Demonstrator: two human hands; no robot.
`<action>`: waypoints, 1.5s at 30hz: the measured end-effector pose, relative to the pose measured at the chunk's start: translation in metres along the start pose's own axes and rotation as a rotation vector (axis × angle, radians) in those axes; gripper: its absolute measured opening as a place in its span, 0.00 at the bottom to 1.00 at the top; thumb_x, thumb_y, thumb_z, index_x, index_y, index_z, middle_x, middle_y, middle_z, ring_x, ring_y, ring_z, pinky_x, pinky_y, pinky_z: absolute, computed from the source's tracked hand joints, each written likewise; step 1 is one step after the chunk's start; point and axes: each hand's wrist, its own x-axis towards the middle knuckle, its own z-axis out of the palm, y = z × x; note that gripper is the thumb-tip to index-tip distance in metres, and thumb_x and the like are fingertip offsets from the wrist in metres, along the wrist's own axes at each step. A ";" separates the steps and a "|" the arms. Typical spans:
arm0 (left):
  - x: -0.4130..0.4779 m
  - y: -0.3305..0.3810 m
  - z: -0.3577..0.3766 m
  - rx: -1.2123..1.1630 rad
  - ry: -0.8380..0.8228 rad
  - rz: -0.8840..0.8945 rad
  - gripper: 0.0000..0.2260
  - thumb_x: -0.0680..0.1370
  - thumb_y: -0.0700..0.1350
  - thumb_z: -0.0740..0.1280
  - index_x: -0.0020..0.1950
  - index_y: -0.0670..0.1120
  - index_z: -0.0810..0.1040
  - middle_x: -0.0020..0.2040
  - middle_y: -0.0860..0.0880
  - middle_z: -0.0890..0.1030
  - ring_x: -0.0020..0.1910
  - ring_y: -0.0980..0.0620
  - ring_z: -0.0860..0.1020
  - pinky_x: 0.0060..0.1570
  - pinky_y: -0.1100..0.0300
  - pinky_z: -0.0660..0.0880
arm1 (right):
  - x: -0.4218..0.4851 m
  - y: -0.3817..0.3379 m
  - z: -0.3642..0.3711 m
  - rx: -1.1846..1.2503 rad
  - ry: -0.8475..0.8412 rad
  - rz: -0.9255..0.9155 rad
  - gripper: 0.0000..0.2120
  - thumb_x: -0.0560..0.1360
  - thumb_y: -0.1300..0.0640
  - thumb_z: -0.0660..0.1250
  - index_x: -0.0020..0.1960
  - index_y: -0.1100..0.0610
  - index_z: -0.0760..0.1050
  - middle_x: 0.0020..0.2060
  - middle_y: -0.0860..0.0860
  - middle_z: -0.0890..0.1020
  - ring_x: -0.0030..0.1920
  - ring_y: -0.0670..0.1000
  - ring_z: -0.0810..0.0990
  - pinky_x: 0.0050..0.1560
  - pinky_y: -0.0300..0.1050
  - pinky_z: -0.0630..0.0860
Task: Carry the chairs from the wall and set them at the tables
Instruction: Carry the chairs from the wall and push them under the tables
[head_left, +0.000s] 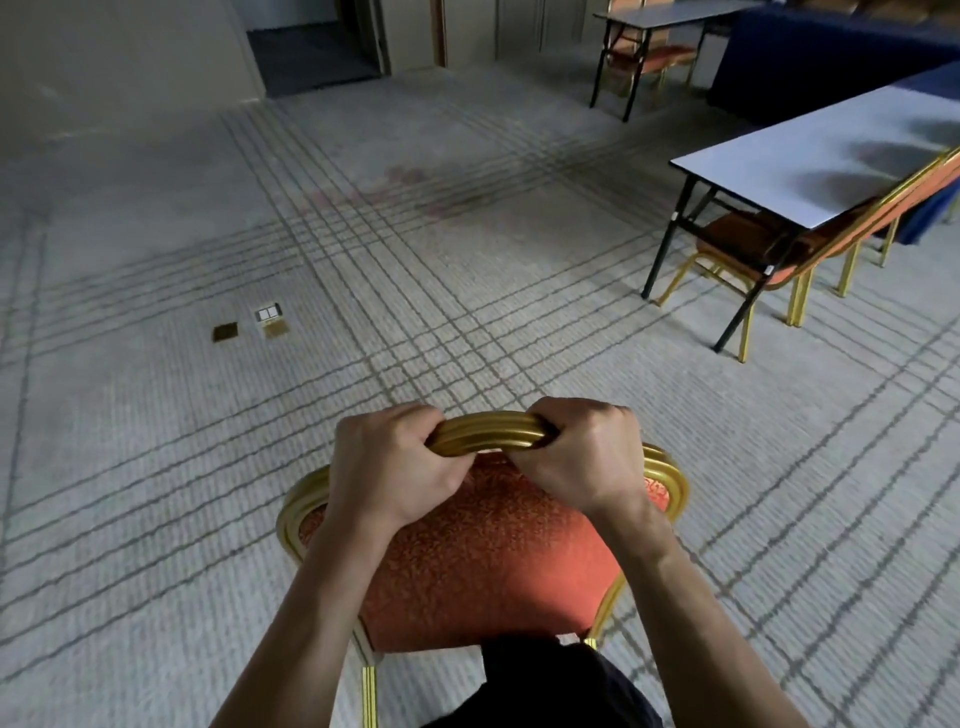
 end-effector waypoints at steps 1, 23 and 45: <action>0.011 -0.003 0.008 -0.005 -0.012 0.001 0.18 0.67 0.51 0.78 0.28 0.46 0.71 0.25 0.53 0.73 0.24 0.51 0.73 0.24 0.60 0.66 | 0.011 0.007 0.007 0.013 0.013 -0.012 0.14 0.65 0.43 0.68 0.31 0.53 0.73 0.25 0.47 0.75 0.27 0.52 0.75 0.30 0.47 0.74; 0.382 -0.153 0.251 0.011 -0.053 -0.065 0.22 0.68 0.52 0.75 0.29 0.51 0.61 0.25 0.58 0.64 0.23 0.56 0.64 0.29 0.63 0.59 | 0.423 0.190 0.184 0.059 -0.017 -0.082 0.15 0.68 0.42 0.70 0.31 0.51 0.75 0.28 0.44 0.75 0.29 0.47 0.73 0.33 0.41 0.65; 0.798 -0.319 0.507 -0.024 -0.071 0.063 0.18 0.68 0.55 0.71 0.26 0.48 0.68 0.25 0.54 0.71 0.23 0.53 0.70 0.25 0.59 0.64 | 0.854 0.367 0.337 -0.024 0.008 -0.039 0.16 0.68 0.40 0.70 0.31 0.52 0.75 0.27 0.45 0.76 0.29 0.48 0.74 0.31 0.44 0.72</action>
